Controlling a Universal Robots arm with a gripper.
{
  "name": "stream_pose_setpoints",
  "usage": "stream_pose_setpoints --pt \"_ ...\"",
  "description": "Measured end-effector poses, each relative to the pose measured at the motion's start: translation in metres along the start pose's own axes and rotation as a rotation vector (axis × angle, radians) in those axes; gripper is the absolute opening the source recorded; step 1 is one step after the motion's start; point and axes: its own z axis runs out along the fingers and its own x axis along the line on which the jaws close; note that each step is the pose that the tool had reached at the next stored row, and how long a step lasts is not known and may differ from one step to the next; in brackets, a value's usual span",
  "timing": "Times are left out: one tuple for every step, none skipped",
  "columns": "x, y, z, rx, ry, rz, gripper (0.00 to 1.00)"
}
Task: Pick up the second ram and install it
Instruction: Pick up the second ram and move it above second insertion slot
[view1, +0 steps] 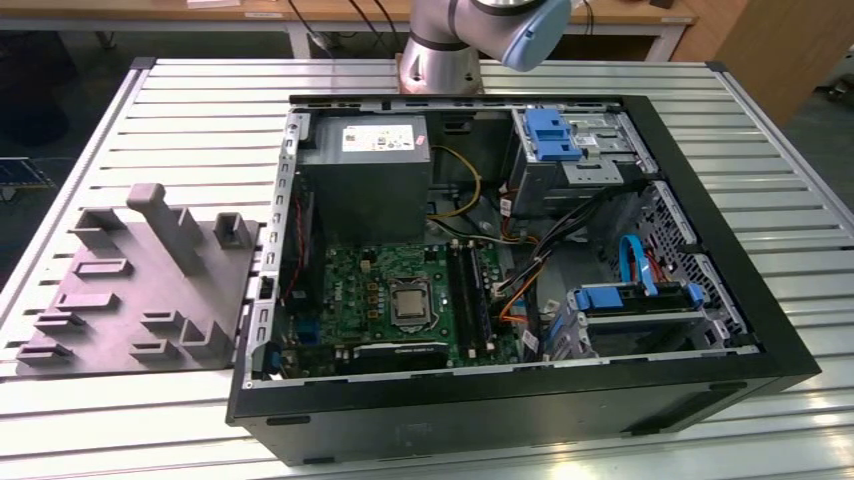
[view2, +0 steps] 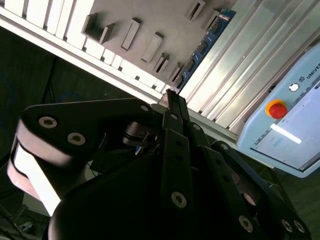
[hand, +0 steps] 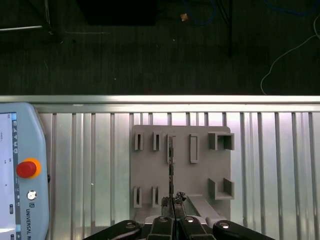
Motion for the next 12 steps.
stream_pose_setpoints --pt "0.0 0.0 -0.0002 0.0 0.0 0.0 0.11" --pt "0.0 0.0 -0.0002 0.0 -0.0001 0.0 0.11" --pt "0.0 0.0 -0.0002 0.0001 -0.0001 0.0 0.11" --pt "0.0 0.0 -0.0002 0.0 0.0 0.0 0.11" --pt "0.0 0.0 -0.0003 0.0 0.0 0.0 0.11" --pt "0.0 0.0 -0.0003 -0.0001 0.0 0.0 0.11" --pt "0.0 0.0 -0.0003 -0.0001 0.0 0.0 0.11" --pt "0.0 0.0 -0.0003 0.0 0.0 0.0 0.11" --pt "-0.0001 -0.0003 -0.0005 -0.0002 0.0001 0.0 0.11" --pt "-0.0001 -0.0011 -0.0006 -0.0003 0.0002 0.0 0.11" --pt "-0.0001 -0.0021 -0.0005 -0.0002 0.0001 0.0 0.11" --pt "-0.0001 -0.0033 -0.0005 -0.0001 0.0 0.0 0.11"
